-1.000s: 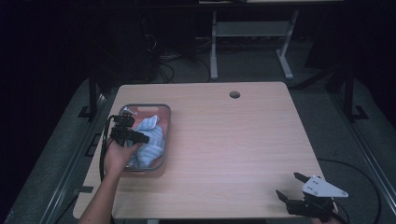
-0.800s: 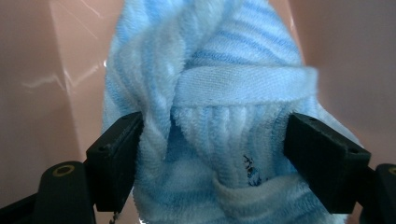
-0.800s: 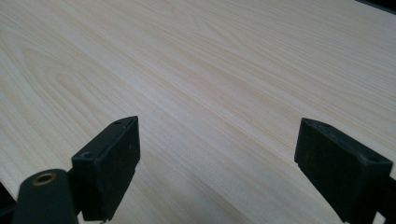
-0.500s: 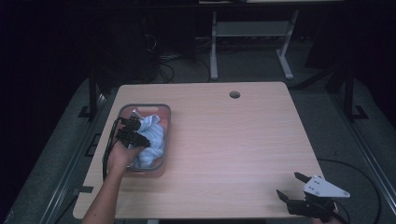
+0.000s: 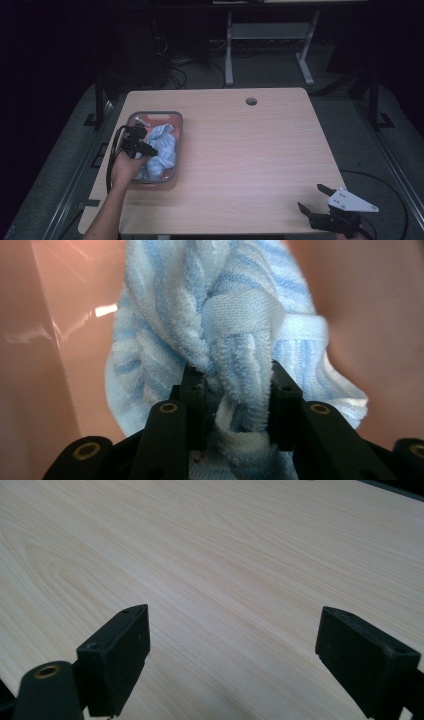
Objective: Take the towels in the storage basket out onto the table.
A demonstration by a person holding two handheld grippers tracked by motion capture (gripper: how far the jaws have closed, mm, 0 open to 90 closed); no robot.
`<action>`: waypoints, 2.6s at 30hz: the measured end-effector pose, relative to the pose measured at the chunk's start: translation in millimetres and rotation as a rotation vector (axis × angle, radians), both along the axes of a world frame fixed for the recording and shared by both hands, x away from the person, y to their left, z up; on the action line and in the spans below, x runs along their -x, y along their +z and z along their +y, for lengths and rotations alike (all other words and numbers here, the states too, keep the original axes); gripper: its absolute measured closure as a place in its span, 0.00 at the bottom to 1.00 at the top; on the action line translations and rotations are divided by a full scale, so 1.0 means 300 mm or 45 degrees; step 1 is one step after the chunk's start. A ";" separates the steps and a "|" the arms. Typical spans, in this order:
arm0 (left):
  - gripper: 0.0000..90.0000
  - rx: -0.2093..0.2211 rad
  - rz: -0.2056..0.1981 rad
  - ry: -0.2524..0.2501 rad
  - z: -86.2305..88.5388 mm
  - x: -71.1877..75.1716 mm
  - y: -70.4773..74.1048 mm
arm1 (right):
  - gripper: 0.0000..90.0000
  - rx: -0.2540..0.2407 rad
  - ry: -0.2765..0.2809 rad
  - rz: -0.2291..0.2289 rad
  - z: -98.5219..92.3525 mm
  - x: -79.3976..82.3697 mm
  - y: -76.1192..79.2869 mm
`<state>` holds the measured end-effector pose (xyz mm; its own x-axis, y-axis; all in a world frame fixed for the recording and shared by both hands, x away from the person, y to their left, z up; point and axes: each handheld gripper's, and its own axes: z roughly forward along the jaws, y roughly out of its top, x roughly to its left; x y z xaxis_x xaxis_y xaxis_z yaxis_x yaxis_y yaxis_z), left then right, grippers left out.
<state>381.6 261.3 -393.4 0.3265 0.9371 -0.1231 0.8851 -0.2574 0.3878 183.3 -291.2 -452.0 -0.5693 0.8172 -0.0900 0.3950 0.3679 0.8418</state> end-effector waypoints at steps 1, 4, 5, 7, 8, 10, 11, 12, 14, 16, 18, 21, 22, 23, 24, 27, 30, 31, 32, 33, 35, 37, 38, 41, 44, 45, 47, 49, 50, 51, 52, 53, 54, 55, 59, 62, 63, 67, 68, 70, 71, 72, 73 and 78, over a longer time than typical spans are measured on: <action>0.75 0.010 -0.013 -0.002 0.001 0.005 0.012 | 0.15 -0.002 -0.001 -0.001 -0.001 0.000 0.000; 0.75 0.033 -0.047 -0.003 0.003 0.019 0.044 | 0.15 -0.008 -0.004 -0.003 -0.001 0.002 0.002; 0.75 0.041 -0.061 -0.009 0.007 0.024 0.058 | 0.15 -0.011 -0.005 -0.001 -0.001 0.003 0.002; 0.75 0.052 -0.079 -0.005 0.013 0.032 0.078 | 0.15 -0.004 -0.005 -0.011 -0.003 0.002 0.003; 0.75 0.061 -0.090 -0.005 0.017 0.036 0.089 | 0.15 -0.005 -0.008 -0.009 -0.003 0.002 0.003; 0.75 0.078 -0.103 -0.004 0.025 0.044 0.109 | 0.15 -0.007 -0.009 -0.010 -0.004 0.001 0.002; 0.75 0.079 -0.108 -0.003 0.026 0.046 0.116 | 0.15 -0.005 -0.010 -0.007 -0.004 0.000 0.002; 0.75 0.082 -0.117 -0.006 0.029 0.050 0.126 | 0.15 -0.009 -0.011 -0.006 -0.003 0.000 0.003; 0.75 0.101 -0.134 -0.005 0.035 0.056 0.148 | 0.15 -0.006 -0.009 -0.010 -0.003 -0.001 0.003; 0.75 0.122 -0.149 -0.002 0.038 0.062 0.169 | 0.15 -0.001 -0.009 -0.012 -0.002 -0.001 0.003; 0.75 0.128 -0.160 -0.005 0.039 0.067 0.189 | 0.15 -0.002 -0.009 -0.012 -0.001 -0.002 0.003; 0.75 0.135 -0.175 -0.012 0.044 0.070 0.217 | 0.15 0.002 -0.010 -0.008 -0.001 -0.003 0.002; 0.75 0.149 -0.180 -0.007 0.046 0.071 0.225 | 0.15 0.001 -0.011 -0.008 -0.001 -0.003 0.002; 0.75 0.150 -0.187 -0.009 0.048 0.072 0.234 | 0.15 0.001 -0.011 -0.007 -0.001 -0.004 0.002; 0.75 0.149 -0.189 -0.007 0.048 0.073 0.241 | 0.15 0.002 -0.012 -0.007 -0.001 -0.004 0.002; 0.75 0.142 -0.201 -0.012 0.043 0.075 0.265 | 0.15 0.003 -0.010 -0.008 -0.002 -0.005 0.002; 0.75 0.151 -0.210 -0.022 0.037 0.076 0.288 | 0.15 0.004 -0.013 -0.009 -0.002 -0.006 0.002; 0.75 0.144 -0.212 -0.030 0.032 0.075 0.296 | 0.15 0.005 -0.013 -0.010 -0.002 -0.007 0.001; 0.75 0.144 -0.215 -0.033 0.029 0.074 0.301 | 0.15 0.005 -0.013 -0.009 -0.002 -0.007 0.001; 0.75 0.143 -0.220 -0.038 0.026 0.073 0.308 | 0.15 0.005 -0.014 -0.009 -0.001 -0.007 0.001; 0.75 0.144 -0.223 -0.044 0.017 0.070 0.319 | 0.15 0.005 -0.015 -0.009 -0.001 -0.007 0.002; 0.75 0.150 -0.232 -0.052 0.003 0.069 0.333 | 0.15 0.003 -0.020 -0.007 -0.002 -0.006 0.002; 0.75 0.148 -0.234 -0.057 -0.002 0.067 0.337 | 0.15 0.003 -0.021 -0.006 -0.002 -0.007 0.002; 0.75 0.151 -0.247 -0.068 -0.021 0.063 0.354 | 0.15 0.004 -0.020 -0.007 -0.002 -0.007 0.001; 0.75 0.151 -0.250 -0.079 -0.041 0.055 0.368 | 0.15 0.006 -0.020 -0.006 -0.001 -0.008 0.000; 0.75 0.150 -0.252 -0.081 -0.050 0.052 0.372 | 0.15 0.006 -0.020 -0.006 -0.001 -0.008 0.000; 0.75 0.152 -0.254 -0.085 -0.059 0.048 0.377 | 0.15 0.005 -0.023 -0.006 -0.002 -0.007 0.001; 0.75 0.148 -0.253 -0.089 -0.065 0.043 0.383 | 0.15 0.004 -0.026 -0.005 -0.004 -0.006 0.002; 0.75 0.146 -0.251 -0.089 -0.068 0.041 0.386 | 0.15 0.003 -0.026 -0.006 -0.005 -0.006 0.002; 0.75 0.149 -0.251 -0.089 -0.071 0.039 0.390 | 0.15 0.004 -0.026 -0.008 -0.006 -0.007 0.002; 0.75 0.153 -0.251 -0.089 -0.073 0.039 0.392 | 0.15 0.001 -0.030 -0.010 -0.006 -0.007 0.002; 0.75 0.150 -0.251 -0.093 -0.075 0.038 0.395 | 0.15 0.005 -0.027 -0.011 -0.007 -0.007 0.002; 0.75 0.147 -0.252 -0.094 -0.078 0.038 0.398 | 0.15 0.004 -0.028 -0.011 -0.008 -0.007 0.002; 0.75 0.148 -0.253 -0.094 -0.081 0.037 0.401 | 0.15 0.002 -0.030 -0.010 -0.008 -0.007 0.002; 0.75 0.149 -0.254 -0.107 -0.094 0.033 0.411 | 0.15 0.000 -0.033 -0.010 -0.009 -0.006 0.003; 0.75 0.154 -0.258 -0.113 -0.110 0.030 0.417 | 0.15 0.000 -0.031 -0.012 -0.008 -0.006 0.003; 0.75 0.154 -0.259 -0.117 -0.114 0.029 0.418 | 0.15 -0.001 -0.032 -0.012 -0.008 -0.006 0.004; 0.75 0.163 -0.255 -0.131 -0.137 0.023 0.426 | 0.15 -0.002 -0.033 -0.013 -0.009 -0.005 0.004; 0.75 0.158 -0.256 -0.134 -0.145 0.022 0.428 | 0.15 -0.003 -0.034 -0.013 -0.009 -0.005 0.004; 0.75 0.160 -0.253 -0.144 -0.158 0.017 0.432 | 0.15 -0.001 -0.033 -0.021 -0.010 -0.005 0.004; 0.75 0.152 -0.249 -0.149 -0.164 0.016 0.434 | 0.15 -0.001 -0.032 -0.021 -0.010 -0.005 0.004; 0.74 0.146 -0.248 -0.150 -0.170 0.013 0.435 | 0.15 -0.002 -0.032 -0.020 -0.010 -0.005 0.005; 0.74 0.150 -0.249 -0.147 -0.175 0.012 0.435 | 0.15 -0.002 -0.035 -0.017 -0.010 -0.004 0.005; 0.74 0.162 -0.243 -0.153 -0.191 0.005 0.432 | 0.15 0.000 -0.029 -0.022 -0.012 -0.004 0.004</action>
